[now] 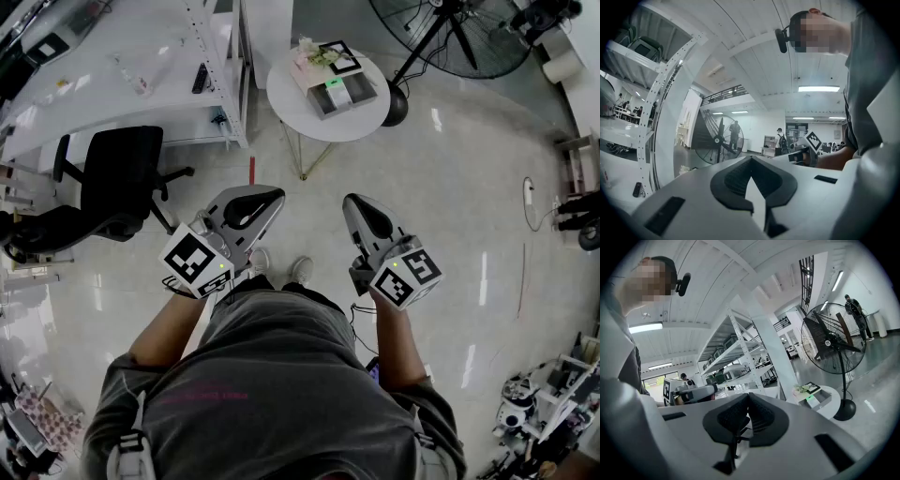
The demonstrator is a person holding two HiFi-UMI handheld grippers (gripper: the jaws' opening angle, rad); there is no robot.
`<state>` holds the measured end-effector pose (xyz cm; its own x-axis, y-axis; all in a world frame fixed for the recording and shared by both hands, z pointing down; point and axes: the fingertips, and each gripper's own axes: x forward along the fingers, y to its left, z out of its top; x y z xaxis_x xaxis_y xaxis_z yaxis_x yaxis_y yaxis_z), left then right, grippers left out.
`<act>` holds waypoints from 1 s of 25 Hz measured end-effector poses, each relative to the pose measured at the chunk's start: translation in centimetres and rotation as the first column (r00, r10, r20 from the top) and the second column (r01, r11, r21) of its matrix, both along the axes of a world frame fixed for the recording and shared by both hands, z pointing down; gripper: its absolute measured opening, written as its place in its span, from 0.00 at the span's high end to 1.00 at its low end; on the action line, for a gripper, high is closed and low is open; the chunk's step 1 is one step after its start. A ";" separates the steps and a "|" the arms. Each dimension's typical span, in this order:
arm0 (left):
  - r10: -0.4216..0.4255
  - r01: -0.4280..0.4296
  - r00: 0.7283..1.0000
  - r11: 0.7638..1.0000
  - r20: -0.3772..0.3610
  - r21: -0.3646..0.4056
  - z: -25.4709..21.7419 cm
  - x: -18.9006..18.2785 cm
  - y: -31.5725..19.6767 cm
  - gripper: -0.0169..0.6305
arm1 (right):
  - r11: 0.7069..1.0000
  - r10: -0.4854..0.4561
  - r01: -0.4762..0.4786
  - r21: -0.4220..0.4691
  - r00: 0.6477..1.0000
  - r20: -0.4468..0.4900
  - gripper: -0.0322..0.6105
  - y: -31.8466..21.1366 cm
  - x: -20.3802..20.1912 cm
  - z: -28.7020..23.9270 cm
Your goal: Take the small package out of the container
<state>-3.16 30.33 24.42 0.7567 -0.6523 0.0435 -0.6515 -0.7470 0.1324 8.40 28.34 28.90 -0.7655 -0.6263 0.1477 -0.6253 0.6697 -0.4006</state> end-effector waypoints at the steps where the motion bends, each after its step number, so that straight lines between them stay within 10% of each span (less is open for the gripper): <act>1: -0.001 0.001 1.000 1.000 0.000 0.002 -0.1 0.3 -0.1 0.95 | 1.000 -0.002 0.002 0.001 1.000 0.001 0.92 -0.1 0.3 0.0; 25: -0.028 0.028 0.999 0.999 0.016 -0.026 2.1 7.9 -2.1 0.95 | 0.999 -0.034 0.034 -0.014 0.999 -0.026 0.91 -2.2 7.2 2.4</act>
<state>4.74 28.25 26.49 0.7371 -0.6719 0.0725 -0.6745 -0.7247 0.1409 15.61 26.17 31.28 -0.7823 -0.5976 0.1758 -0.6123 0.6857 -0.3936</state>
